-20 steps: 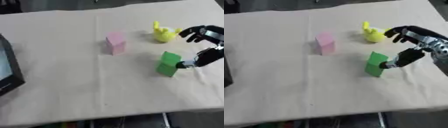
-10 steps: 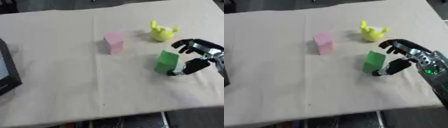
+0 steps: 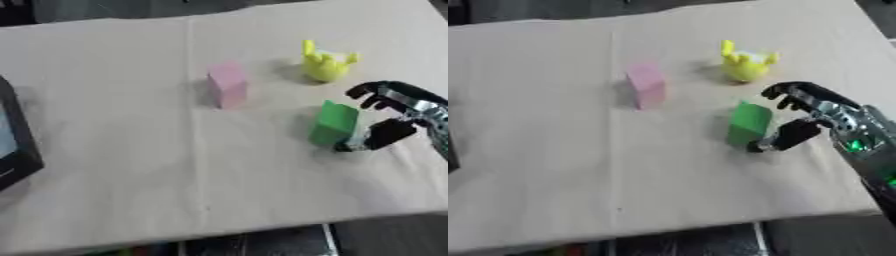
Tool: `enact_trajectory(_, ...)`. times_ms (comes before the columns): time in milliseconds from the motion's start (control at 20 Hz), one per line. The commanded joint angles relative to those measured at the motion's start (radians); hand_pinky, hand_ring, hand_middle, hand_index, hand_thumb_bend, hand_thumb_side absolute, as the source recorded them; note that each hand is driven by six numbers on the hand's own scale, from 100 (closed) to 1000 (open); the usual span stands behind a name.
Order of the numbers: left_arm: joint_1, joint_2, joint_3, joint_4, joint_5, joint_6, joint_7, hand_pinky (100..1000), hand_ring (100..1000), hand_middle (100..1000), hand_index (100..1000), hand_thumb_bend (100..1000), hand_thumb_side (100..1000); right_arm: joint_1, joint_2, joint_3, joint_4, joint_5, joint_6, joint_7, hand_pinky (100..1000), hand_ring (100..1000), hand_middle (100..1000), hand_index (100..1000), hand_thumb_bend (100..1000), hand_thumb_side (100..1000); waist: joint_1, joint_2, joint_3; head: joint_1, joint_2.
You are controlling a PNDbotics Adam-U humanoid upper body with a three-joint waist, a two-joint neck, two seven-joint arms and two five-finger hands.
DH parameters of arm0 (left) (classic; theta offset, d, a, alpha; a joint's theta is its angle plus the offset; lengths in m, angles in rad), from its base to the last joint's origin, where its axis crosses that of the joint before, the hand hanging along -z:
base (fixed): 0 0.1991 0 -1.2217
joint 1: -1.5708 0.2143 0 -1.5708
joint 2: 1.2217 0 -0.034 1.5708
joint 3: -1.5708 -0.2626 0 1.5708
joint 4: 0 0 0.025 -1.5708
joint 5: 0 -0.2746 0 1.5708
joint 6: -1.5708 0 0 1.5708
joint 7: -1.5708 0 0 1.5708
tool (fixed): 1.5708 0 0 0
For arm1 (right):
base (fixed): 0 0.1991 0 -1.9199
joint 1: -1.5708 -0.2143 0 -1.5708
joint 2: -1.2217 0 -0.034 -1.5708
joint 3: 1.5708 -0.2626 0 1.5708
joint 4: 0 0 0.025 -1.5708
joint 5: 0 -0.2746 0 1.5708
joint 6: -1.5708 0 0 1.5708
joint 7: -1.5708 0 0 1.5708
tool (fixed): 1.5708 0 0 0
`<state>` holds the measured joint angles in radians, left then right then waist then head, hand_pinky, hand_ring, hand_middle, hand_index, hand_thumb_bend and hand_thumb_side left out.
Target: Pick up the objects with one hand, pass them to the other hand, and then place them into the box on the other side of the table.
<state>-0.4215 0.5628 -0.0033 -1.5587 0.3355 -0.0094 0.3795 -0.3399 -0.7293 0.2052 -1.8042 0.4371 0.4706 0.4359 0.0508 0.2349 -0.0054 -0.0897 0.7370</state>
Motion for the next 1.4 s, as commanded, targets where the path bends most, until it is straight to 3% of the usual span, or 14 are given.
enact_trajectory(50, -0.007, 0.03, 0.012, -0.02, 0.006, -0.004, 0.0, 879, 762, 829, 855, 712, 684, -0.018, -0.023, -0.007, 0.006, 0.009, 0.0, -0.003, 856, 826, 828, 866, 679, 252, 0.01, 0.007, 0.003, 0.002, -0.003)
enact_trajectory(900, -0.006, 0.022, 0.015, -0.025, 0.01, -0.005, 0.003, 882, 757, 828, 854, 711, 684, -0.045, -0.014, 0.017, 0.06, -0.009, 0.011, 0.006, 844, 807, 745, 806, 574, 218, 0.016, 0.022, 0.015, 0.001, -0.001)
enact_trajectory(1400, -0.005, 0.023, 0.015, -0.025, 0.011, -0.004, 0.005, 883, 756, 827, 854, 703, 687, -0.049, -0.024, 0.009, 0.0, -0.083, 0.03, -0.018, 836, 772, 673, 743, 482, 130, 0.016, 0.021, 0.013, 0.005, -0.003)
